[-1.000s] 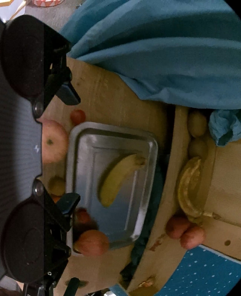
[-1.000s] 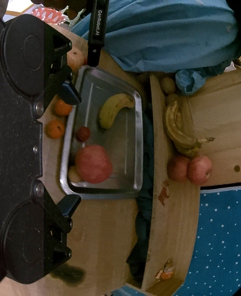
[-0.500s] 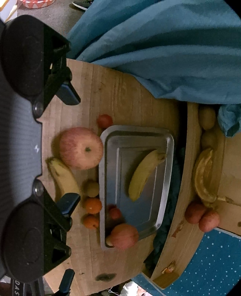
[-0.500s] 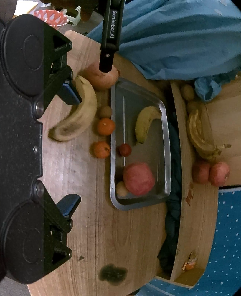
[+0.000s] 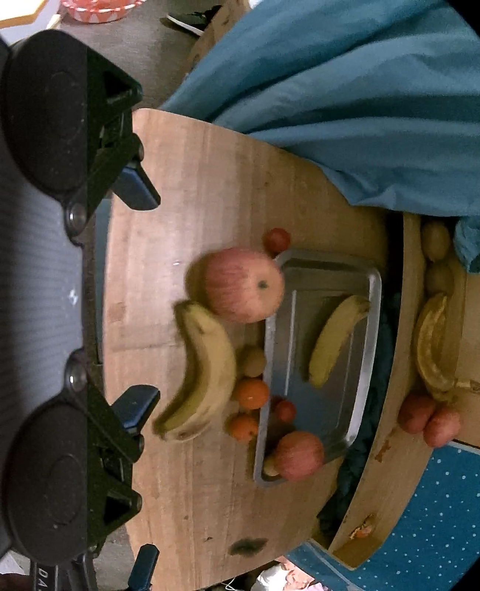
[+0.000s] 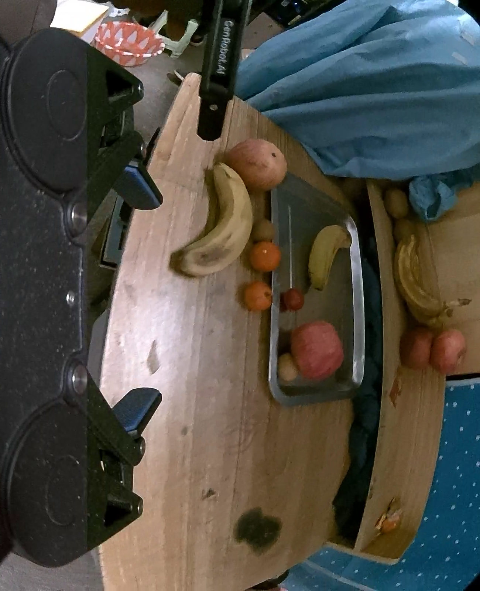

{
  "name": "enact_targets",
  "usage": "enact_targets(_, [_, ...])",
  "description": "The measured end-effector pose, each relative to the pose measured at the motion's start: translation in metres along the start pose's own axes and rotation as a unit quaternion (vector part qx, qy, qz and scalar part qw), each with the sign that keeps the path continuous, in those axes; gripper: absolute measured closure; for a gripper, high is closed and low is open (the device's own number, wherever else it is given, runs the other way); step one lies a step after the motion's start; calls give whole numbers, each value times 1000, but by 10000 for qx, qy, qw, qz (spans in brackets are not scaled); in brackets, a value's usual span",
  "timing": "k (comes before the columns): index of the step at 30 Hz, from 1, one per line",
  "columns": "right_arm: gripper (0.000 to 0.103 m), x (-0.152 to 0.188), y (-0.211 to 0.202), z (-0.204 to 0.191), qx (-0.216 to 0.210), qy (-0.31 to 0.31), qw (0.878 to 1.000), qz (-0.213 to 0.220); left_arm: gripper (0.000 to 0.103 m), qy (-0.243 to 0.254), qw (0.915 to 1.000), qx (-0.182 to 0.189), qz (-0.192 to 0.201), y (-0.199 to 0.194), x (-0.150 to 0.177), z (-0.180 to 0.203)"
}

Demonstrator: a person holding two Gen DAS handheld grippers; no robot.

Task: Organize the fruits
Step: 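Withdraw both grippers from the tray toward the spotted banana and large apple on the table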

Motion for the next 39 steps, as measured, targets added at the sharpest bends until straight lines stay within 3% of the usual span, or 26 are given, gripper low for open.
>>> enact_targets(12, [1, 10, -6, -6, -252, -163, 9995, -77, 0, -82, 9993, -347, 72, -27, 19, -4])
enact_targets(23, [1, 0, 21, -16, -234, -256, 9990, -294, 0, -47, 9991, -395, -114, -10, 17, -22])
enact_targets(39, [1, -27, 72, -26, 115, -230, 9980, -572, 0, 390, 9984, 189, -372, 38, -29, -36])
Point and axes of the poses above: each gripper's, at about its wrist camera, not at the fingertips, and y roughly the way its jaws point, z to its right, x to its underside, the point moved 8 cm from there along y, roughly the way its jaws point, and after that the axes turned 7 degrees about z, right-handed, at the moved point
